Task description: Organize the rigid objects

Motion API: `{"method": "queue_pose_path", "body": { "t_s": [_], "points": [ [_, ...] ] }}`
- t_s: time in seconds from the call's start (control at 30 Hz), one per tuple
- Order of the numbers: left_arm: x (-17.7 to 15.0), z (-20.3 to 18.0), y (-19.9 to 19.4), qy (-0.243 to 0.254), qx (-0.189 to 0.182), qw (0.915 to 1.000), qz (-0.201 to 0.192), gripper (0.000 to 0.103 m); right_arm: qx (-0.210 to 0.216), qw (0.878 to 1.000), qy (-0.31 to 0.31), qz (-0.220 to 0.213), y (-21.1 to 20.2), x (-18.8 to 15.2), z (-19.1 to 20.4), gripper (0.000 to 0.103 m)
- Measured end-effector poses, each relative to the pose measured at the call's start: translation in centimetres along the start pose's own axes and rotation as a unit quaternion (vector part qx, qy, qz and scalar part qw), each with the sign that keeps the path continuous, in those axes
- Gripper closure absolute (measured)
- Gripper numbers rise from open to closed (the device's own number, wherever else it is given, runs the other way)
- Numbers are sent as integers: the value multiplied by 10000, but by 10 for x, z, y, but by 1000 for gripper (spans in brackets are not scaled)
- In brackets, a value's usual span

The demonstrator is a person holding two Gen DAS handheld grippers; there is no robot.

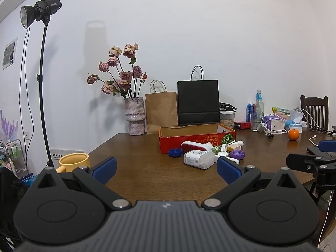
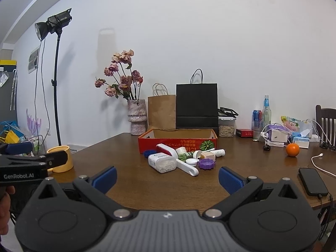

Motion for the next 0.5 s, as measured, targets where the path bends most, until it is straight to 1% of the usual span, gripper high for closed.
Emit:
{"method": "queue_pose_path", "body": {
  "t_s": [0.2,0.3,0.37,0.4,0.43,0.47,0.5],
  "points": [
    [-3,-1,0,1,-37,10000,25,0,6,10000,73,-5,3,-2,-1,0],
    [-6,1,5,8,-36,10000,55,0,-23,10000,41,-9,11,-5,-3,0],
    [-7,3,11,-3,-4,10000,59,0,-124,9998,-80,-157,19,-6,-5,0],
    [-8,3,15,15,34,10000,33,0,-207,9990,-146,-372,22,-5,-7,0],
    [-8,3,19,57,82,9999,9,0,-306,9982,-162,-487,27,-6,-10,0],
    [-10,4,24,122,145,9998,6,0,-312,9983,-193,-446,33,-7,-12,0],
    [-12,4,29,168,181,9997,26,0,-252,9990,-234,-281,41,-10,-12,0]
  ]
}}
Point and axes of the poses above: each gripper's, at about its wrist camera, not at the fingertips, and y roughly the way its jaws point, z to its left, x to its top, the point moved 9 cm from there along y, roughly the way its jaws point, and after that the axes turned 6 degrees about -x, right-handed, at the moved point
